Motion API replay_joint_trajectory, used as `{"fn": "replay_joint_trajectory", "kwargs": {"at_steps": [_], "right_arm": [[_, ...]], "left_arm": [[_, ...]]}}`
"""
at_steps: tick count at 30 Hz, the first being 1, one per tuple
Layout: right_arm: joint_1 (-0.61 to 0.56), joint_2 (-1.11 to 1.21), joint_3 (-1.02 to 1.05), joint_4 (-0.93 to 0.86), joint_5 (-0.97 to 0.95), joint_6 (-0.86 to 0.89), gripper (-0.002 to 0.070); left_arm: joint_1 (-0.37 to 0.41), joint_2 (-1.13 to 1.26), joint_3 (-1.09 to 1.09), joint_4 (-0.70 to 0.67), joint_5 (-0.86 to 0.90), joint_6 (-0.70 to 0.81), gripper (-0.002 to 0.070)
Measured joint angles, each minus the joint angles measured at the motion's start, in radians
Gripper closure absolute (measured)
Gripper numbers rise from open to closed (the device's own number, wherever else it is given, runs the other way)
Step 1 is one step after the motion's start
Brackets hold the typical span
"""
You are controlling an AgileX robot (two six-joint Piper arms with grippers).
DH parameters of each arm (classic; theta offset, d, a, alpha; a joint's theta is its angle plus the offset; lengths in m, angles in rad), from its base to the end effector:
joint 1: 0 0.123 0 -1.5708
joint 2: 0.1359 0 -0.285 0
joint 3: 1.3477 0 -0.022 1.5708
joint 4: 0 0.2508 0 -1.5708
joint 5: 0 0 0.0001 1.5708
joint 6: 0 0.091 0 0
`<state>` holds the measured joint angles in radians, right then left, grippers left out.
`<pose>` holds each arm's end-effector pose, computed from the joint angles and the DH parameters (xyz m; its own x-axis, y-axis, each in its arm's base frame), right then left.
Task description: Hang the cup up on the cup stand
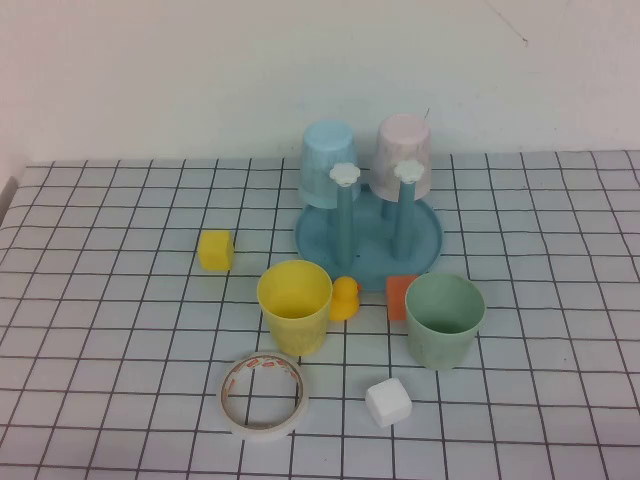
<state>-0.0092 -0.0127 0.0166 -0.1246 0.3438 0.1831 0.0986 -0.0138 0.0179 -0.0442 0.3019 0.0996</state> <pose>0.0531 -0.0043 0.1775 -0.2514 0.0679 -0.9655 0.0663 0.9964 0.0528 0.0539 0.0041 0.1806 -0.2203 0.0358 -0.9748 -0.0731 0.9959 0.0532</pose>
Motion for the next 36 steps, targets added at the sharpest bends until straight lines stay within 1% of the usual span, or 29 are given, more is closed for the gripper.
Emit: {"fn": "replay_joint_trajectory", "kwargs": {"at_steps": [10,12,14,18,19,20,22,24,25,28,30,36], "right_arm": [[0.0,0.0,0.0,0.0,0.0,0.0,0.0678],[0.0,0.0,0.0,0.0,0.0,0.0,0.0678],[0.0,0.0,0.0,0.0,0.0,0.0,0.0678],[0.0,0.0,0.0,0.0,0.0,0.0,0.0678],[0.0,0.0,0.0,0.0,0.0,0.0,0.0678],[0.0,0.0,0.0,0.0,0.0,0.0,0.0678],[0.0,0.0,0.0,0.0,0.0,0.0,0.0678],[0.0,0.0,0.0,0.018,-0.004,0.0,0.0678],[0.0,0.0,0.002,0.033,-0.006,0.0,0.0678],[0.0,0.0,0.002,0.144,-0.011,0.0,0.0678],[0.0,0.0,0.004,0.28,-0.013,0.0,0.0678],[0.0,0.0,0.01,0.857,-0.007,0.0,0.0678]], "left_arm": [[0.0,0.0,0.0,-0.034,-0.005,0.0,0.0676],[0.0,0.0,0.0,-0.057,-0.008,0.0,0.0676],[0.0,0.0,0.0,-0.115,-0.027,0.0,0.0676],[0.0,0.0,0.002,-0.336,-0.1,-0.016,0.0676],[0.0,0.0,0.002,-0.443,-0.129,-0.039,0.0676],[0.0,0.0,0.002,-0.625,-0.167,-0.083,0.0676],[0.0,0.0,0.002,-0.808,-0.193,-0.112,0.0676],[0.0,0.0,0.002,-0.922,-0.207,-0.123,0.0676],[0.0,0.0,0.002,-0.947,-0.216,-0.128,0.0676],[0.0,0.0,0.002,-0.99,-0.249,-0.13,0.0676],[0.0,0.0,0.002,-1.003,-0.268,-0.13,0.0676],[0.0,0.0,0.002,-1.037,-0.284,-0.132,0.0676]]}}
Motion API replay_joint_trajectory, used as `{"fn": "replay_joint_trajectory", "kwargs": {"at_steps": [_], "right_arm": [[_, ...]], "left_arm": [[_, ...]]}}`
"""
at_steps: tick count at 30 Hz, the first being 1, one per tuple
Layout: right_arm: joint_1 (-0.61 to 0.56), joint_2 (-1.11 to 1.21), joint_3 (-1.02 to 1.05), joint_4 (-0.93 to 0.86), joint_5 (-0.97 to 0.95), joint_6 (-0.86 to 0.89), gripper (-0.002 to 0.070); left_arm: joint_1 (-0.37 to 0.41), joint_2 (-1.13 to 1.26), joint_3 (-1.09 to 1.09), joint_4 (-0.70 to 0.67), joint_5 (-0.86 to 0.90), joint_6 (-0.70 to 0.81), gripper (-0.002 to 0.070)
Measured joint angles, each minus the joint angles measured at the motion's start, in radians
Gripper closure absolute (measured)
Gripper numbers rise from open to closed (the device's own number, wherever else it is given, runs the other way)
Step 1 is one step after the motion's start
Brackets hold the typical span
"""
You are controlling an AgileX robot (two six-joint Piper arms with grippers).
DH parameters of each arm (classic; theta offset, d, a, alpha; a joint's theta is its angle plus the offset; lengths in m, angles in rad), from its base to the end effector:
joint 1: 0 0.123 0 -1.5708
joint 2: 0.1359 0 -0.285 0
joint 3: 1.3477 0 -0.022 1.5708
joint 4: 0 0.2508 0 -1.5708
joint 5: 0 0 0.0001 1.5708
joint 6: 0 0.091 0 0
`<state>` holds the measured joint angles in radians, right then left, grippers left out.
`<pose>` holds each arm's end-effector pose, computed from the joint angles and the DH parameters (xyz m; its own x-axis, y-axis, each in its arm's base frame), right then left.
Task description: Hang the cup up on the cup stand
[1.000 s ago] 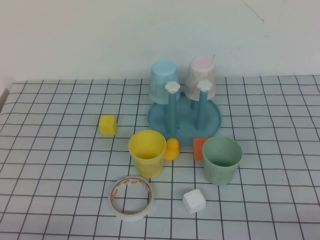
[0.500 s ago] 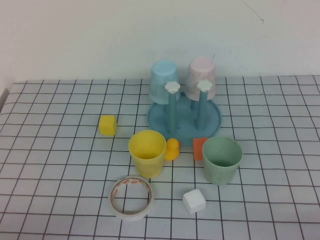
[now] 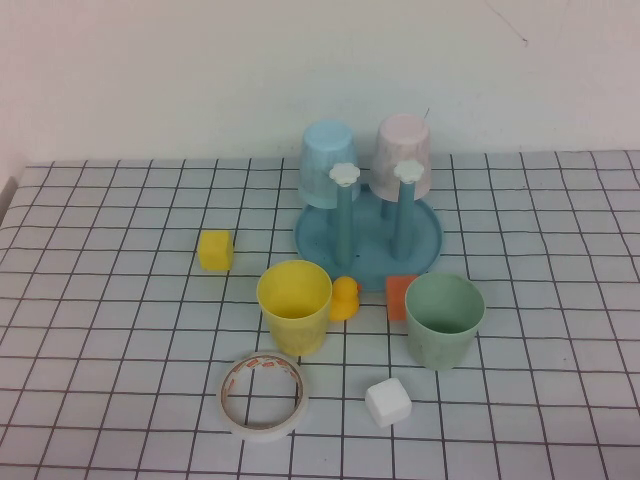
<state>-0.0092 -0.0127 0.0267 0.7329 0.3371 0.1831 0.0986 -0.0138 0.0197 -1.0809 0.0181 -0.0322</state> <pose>0.0531 0.0197 0.1822 -0.2759 0.7587 -0.5901 0.0083 0.6158 0.7879 0.0559 0.0040 0.2066 0.1061 -0.8908 -0.4418 0.0284 0.4469 -0.8942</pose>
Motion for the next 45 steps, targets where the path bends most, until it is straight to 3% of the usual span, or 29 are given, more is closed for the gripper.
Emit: {"fn": "replay_joint_trajectory", "kwargs": {"at_steps": [4,9,12,17,23,29,34,45], "right_arm": [[0.0,0.0,0.0,0.203,-0.004,-0.02,0.0678],[0.0,0.0,0.0,0.249,-0.045,-0.057,0.0678],[0.0,0.0,0.0,0.251,-0.049,-0.063,0.0678],[0.0,0.0,0.0,0.25,-0.049,-0.149,0.0678],[0.0,0.0,0.0,0.246,0.004,-0.202,0.0678],[0.0,0.0,0.0,0.242,0.071,-0.207,0.0678],[0.0,0.0,0.0,0.242,0.075,-0.21,0.0678],[0.0,0.0,0.0,0.24,0.077,-0.218,0.0678]], "left_arm": [[0.0,0.0,0.0,-0.006,-0.002,0.0,0.0676],[0.0,0.0,0.0,-0.052,-0.002,-0.002,0.0676],[0.0,0.0,0.0,-0.041,0.031,0.084,0.0676],[0.0,0.022,-0.12,0.037,0.252,0.336,0.0676],[0.0,0.248,-0.327,0.203,0.556,0.464,0.0676],[0.0,0.481,-0.553,0.324,0.743,0.641,0.0676],[-0.013,0.635,-0.709,0.431,0.777,0.674,0.0676],[-0.188,0.913,-0.96,0.712,0.869,0.547,0.0676]]}}
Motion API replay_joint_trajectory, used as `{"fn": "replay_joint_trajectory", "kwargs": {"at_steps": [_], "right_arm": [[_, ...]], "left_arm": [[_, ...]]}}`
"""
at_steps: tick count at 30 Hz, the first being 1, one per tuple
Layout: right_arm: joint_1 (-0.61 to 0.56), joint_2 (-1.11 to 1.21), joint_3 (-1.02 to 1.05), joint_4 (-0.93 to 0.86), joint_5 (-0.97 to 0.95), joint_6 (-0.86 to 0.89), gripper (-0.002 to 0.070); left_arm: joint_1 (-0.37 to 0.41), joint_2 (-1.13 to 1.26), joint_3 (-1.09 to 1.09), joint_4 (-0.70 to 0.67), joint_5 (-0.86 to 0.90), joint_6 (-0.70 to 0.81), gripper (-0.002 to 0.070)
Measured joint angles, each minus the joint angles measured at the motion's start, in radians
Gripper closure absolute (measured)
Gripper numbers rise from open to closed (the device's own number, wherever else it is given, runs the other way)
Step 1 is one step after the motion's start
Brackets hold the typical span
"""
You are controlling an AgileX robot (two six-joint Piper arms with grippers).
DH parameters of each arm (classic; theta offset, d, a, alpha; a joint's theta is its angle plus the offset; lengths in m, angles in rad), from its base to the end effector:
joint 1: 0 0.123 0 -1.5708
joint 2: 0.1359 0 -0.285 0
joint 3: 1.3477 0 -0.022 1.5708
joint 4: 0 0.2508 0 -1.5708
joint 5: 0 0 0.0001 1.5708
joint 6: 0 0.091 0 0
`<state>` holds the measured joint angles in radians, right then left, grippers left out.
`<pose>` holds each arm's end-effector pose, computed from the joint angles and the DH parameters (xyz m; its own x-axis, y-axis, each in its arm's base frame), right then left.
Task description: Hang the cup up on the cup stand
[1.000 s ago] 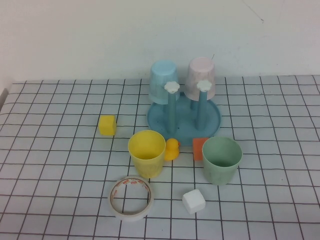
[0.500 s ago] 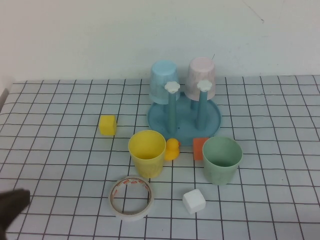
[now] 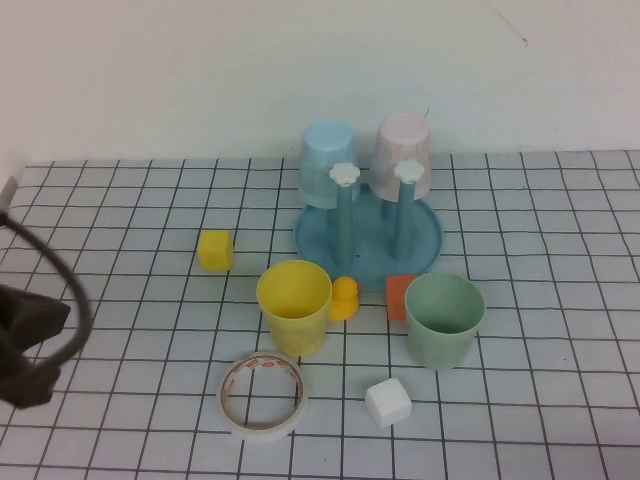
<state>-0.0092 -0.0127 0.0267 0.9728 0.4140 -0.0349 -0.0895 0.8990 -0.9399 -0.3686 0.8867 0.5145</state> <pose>0.0505 0.0299 0.1838 -0.3544 0.7398 -0.5719 -0.0677 0.5897 0.8048 0.1628 -0.0401 0.3639 -0.5553 0.3117 -0.7710 0.4623 0.8863 0.0253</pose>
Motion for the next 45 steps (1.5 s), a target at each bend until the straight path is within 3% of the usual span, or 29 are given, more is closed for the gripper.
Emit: {"fn": "replay_joint_trajectory", "kwargs": {"at_steps": [12,14,18,22,25,41,43,45], "right_arm": [[0.0,0.0,0.0,0.0,0.0,-0.08,0.0678],[0.0,0.0,0.0,0.0,0.0,-0.087,0.0678],[0.0,0.0,0.0,0.0,0.002,-0.089,0.0678],[0.0,0.0,0.0,0.0,0.019,-0.089,0.0678],[0.0,0.0,0.0,0.0,0.025,-0.089,0.0678],[0.0,0.0,0.0,-0.004,0.027,-0.091,0.0678],[0.0,0.0,0.0,-0.004,0.027,-0.091,0.0678],[0.0,0.0,0.0,-0.004,0.027,-0.091,0.0678]], "left_arm": [[-0.251,0.372,-0.277,0.277,0.105,-0.169,0.0676],[-0.284,0.497,-0.382,0.327,0.17,-0.235,0.0646],[-0.29,0.664,-0.532,0.308,0.238,-0.265,0.0473],[-0.29,0.807,-0.659,0.261,0.276,-0.269,0.0223],[-0.29,0.897,-0.734,0.244,0.278,-0.282,0.0131],[-0.292,1.196,-0.858,0.18,0.226,-0.343,0.0154],[-0.292,1.215,-0.858,0.173,0.222,-0.343,0.0181],[-0.292,1.231,-0.858,0.166,0.22,-0.343,0.0267]]}}
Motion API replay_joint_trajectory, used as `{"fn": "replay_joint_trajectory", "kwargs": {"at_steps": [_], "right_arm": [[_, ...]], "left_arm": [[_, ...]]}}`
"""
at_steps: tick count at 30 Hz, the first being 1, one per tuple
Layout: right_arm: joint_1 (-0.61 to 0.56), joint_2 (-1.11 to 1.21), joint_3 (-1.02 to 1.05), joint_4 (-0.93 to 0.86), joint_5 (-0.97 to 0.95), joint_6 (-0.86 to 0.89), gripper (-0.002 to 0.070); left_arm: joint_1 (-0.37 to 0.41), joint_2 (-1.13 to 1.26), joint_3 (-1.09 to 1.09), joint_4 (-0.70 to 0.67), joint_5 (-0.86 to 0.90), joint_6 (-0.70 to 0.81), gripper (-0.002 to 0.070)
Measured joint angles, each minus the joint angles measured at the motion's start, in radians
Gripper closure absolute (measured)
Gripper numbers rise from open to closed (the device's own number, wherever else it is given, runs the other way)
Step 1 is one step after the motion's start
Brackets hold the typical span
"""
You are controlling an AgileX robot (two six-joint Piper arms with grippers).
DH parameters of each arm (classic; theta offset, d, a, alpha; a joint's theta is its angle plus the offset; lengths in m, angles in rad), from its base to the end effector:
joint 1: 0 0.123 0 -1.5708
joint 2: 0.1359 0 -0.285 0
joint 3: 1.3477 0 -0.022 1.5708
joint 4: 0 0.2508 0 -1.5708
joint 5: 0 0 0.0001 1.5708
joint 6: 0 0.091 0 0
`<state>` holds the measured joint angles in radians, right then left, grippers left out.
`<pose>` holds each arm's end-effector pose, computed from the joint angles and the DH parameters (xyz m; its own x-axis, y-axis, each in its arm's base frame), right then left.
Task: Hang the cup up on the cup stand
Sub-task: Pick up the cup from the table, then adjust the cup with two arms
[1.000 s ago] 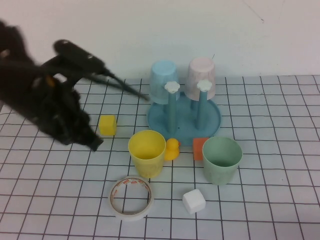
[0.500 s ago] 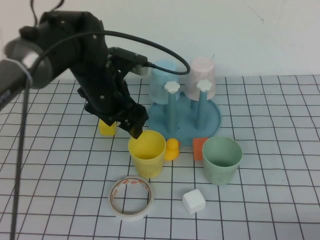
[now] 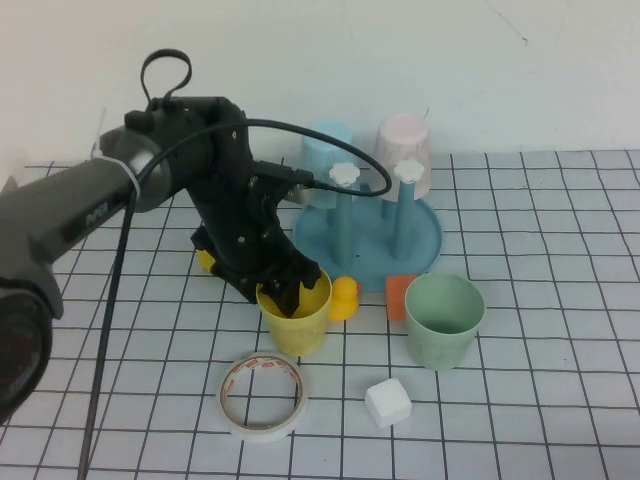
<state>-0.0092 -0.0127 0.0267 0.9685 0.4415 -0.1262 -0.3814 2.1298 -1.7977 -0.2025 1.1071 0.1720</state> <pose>0.0496 0.0317 0.1823 -0.3719 0.6712 -0.6412 -0.1027 0.6568 0.7471 0.4127 -0.1831 0.2152 -0.8690 0.4336 -0.2385 0.4751 0.8659 -0.1566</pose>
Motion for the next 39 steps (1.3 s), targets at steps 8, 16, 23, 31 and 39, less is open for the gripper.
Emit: {"fn": "replay_joint_trajectory", "kwargs": {"at_steps": [8,16,23,31,39], "right_arm": [[0.0,0.0,0.0,0.0,0.008,-0.002,0.0678],[0.0,0.0,0.0,-0.002,0.014,-0.002,0.0678],[0.0,0.0,0.0,-0.002,0.028,-0.002,0.0678],[0.0,0.0,0.0,-0.004,0.04,-0.019,0.0678],[0.0,0.0,0.0,-0.004,0.04,-0.038,0.0678]], "left_arm": [[0.0,0.02,-0.001,-0.043,-0.007,0.012,0.0644],[0.0,-0.074,-0.001,-0.045,-0.041,0.039,0.0649],[0.0,-0.228,-0.001,-0.052,-0.087,0.071,0.065],[0.0,-0.377,0.138,-0.059,-0.255,0.11,0.065],[0.0,-0.633,0.632,-0.1,-0.719,0.114,0.065]]}}
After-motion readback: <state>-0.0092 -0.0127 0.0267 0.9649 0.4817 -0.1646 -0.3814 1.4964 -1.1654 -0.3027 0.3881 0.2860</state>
